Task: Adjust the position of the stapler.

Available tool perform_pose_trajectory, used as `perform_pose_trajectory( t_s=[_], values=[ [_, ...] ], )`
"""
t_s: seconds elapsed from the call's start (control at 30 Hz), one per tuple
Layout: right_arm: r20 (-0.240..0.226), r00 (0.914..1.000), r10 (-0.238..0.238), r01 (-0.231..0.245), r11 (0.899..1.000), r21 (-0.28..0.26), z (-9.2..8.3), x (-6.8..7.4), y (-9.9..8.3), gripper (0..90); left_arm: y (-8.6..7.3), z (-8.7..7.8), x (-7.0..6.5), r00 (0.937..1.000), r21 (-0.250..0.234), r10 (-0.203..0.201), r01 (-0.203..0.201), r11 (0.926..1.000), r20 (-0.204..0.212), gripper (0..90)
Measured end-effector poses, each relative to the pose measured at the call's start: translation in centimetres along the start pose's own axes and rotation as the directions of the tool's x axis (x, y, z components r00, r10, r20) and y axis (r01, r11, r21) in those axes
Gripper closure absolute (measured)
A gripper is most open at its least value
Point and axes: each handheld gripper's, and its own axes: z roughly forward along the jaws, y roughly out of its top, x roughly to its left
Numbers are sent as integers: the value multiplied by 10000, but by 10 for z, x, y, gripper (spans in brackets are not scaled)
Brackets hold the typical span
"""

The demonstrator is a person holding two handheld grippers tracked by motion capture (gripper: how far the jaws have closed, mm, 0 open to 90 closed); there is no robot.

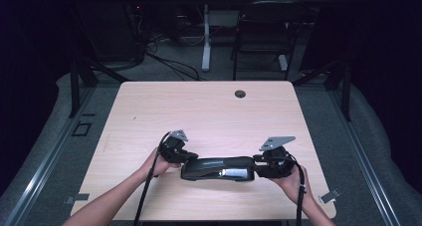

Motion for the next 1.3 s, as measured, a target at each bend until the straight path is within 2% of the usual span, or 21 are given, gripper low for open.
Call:
perform_pose_trajectory(
  t_s=[0.4, 0.7, 0.77, 0.83, 0.9, 0.93, 1.07, 1.1, 1.2, 1.27, 1.3],
  values=[
    [-229, 9997, 129, -127, 9999, 81, -2, 2, -1, 630, -1, 0, 0, 10000, 155, 19, -20, 9999, 57, 879],
    [-379, 9993, 60, -55, 9999, 127, -2, 9, -1, 641, 0, -4, -1, 10000, 35, 12, -12, 10000, 26, 854],
    [-317, 9995, 32, -28, 9999, 128, -2, 10, -1, 641, 0, -6, -2, 9999, -63, -8, 7, 10000, -121, 826],
    [-149, 9999, -28, 28, 10000, -34, -2, 13, -2, 642, 2, -11, -1, 9993, -179, -146, 140, 9997, -333, 717],
    [-38, 9999, -143, 143, 9999, -3, -2, 15, -2, 628, 4, -18, -2, 9946, -348, -405, 373, 9987, -954, 553],
    [45, 10000, -76, 76, 10000, -21, -3, 15, -2, 593, 4, -20, -2, 9925, -391, -438, 396, 9985, -1139, 472],
    [270, 9994, 210, -207, 9997, -92, -7, 14, -5, 501, 5, -32, -6, 9858, -729, -340, 222, 9971, -1647, 282],
    [270, 9994, 210, -207, 9997, -92, -7, 14, -5, 501, 6, -34, -9, 9850, -838, -332, 192, 9963, -1691, 282],
    [269, 9994, 197, -192, 9997, -159, -13, 16, -10, 435, 9, -42, -16, 9817, -1140, -186, -31, 9935, -1894, 181],
    [217, 9994, 266, -264, 9996, -113, -15, 17, -12, 360, 11, -45, -23, 9780, -1379, -145, -147, 9903, -2079, 155],
    [35, 9997, 222, -222, 9997, -96, -15, 16, -13, 312, 12, -47, -27, 9773, -1491, -192, -127, 9887, -2108, 144]
  ],
)
